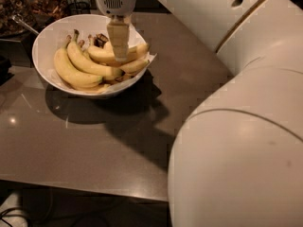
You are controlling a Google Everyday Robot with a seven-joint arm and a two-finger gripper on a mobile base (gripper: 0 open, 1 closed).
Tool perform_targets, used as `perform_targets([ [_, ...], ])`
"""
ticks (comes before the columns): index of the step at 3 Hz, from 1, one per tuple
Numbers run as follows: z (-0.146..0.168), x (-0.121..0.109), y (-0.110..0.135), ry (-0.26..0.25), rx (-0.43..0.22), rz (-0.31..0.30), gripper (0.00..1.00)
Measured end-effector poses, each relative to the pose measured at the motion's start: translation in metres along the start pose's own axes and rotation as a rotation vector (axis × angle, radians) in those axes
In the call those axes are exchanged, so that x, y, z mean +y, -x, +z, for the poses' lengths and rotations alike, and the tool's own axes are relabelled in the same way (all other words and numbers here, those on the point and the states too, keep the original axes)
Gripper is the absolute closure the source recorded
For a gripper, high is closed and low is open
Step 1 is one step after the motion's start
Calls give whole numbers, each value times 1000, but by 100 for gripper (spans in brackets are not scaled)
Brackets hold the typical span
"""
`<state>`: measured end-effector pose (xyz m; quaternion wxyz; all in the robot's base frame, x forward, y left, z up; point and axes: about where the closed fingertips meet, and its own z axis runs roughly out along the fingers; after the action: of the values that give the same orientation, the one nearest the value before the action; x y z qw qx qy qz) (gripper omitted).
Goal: Pick banana from white bowl
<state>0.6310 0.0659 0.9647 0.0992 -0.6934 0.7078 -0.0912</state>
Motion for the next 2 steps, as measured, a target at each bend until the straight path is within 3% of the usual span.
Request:
perform_targets([
  [2,20,-6,9,42,-1,-7,38],
])
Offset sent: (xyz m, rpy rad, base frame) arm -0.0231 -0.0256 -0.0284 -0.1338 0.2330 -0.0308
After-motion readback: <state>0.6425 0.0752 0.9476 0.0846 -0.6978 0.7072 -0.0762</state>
